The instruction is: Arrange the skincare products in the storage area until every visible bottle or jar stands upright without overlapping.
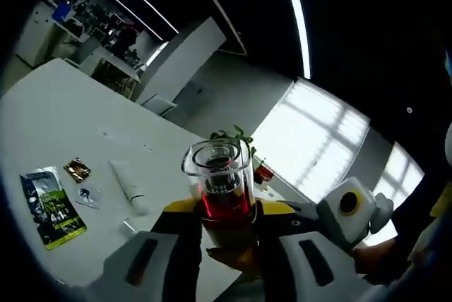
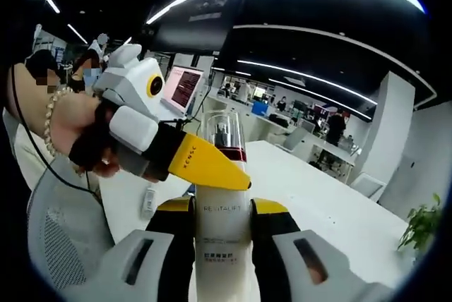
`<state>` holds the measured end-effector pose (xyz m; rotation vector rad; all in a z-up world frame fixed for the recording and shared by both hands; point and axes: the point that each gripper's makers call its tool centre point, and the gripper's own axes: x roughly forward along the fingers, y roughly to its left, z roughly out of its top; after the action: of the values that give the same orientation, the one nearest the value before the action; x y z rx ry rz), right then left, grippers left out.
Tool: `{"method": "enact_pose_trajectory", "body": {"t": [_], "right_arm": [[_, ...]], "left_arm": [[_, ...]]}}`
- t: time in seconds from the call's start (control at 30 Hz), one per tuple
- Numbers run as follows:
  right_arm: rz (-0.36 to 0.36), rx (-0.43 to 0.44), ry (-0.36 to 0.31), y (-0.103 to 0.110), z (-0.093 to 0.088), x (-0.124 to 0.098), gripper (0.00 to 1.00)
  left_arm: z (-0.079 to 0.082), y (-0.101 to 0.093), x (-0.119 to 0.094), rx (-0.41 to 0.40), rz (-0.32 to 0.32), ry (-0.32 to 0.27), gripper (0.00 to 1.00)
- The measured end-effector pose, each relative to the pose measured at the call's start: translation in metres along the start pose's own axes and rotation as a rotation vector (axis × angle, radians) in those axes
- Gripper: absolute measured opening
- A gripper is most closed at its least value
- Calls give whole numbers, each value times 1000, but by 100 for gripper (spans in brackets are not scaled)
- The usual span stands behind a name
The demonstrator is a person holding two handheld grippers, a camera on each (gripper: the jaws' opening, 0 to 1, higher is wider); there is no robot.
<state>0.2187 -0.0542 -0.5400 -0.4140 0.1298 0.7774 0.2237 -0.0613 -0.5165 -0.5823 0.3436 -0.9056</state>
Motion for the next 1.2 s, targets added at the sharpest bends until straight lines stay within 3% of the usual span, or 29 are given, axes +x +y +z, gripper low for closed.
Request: {"method": "enact_pose_trajectory", "body": {"t": [0.2,0.33,0.43,0.57,0.63,0.73,0.83,1.0,1.13,1.2], "right_arm": [[97,54,-13,4,-7,-7,33],[222,168,-57,3,-8,-16,33],[343,253,-79,4,-13,-25,34],[473,263,-69,6,-23,-29,36],[529,318,-54,2,-31,-30,37],[549,343,-53,-7,-37,-29,41],[594,341,-66,-9,-39,-33,36],[535,331,-104,-17,-37,-34,34],[409,276,-78,-29,-53,-24,33],[345,267,-65,-36,-62,-19,34]], "left_arm": [[-9,-4,10,122,-42,109,22],[-15,-10,15,219,-74,179,22],[-21,-17,20,236,-111,220,22],[-37,-31,27,322,-187,286,22],[-41,-38,32,373,-219,307,22],[-44,-45,41,432,-258,330,22],[-45,-52,50,460,-287,339,22],[-42,-51,62,507,-334,356,22],[-51,-38,74,588,-359,412,22],[-55,-32,82,588,-362,421,22]]}}
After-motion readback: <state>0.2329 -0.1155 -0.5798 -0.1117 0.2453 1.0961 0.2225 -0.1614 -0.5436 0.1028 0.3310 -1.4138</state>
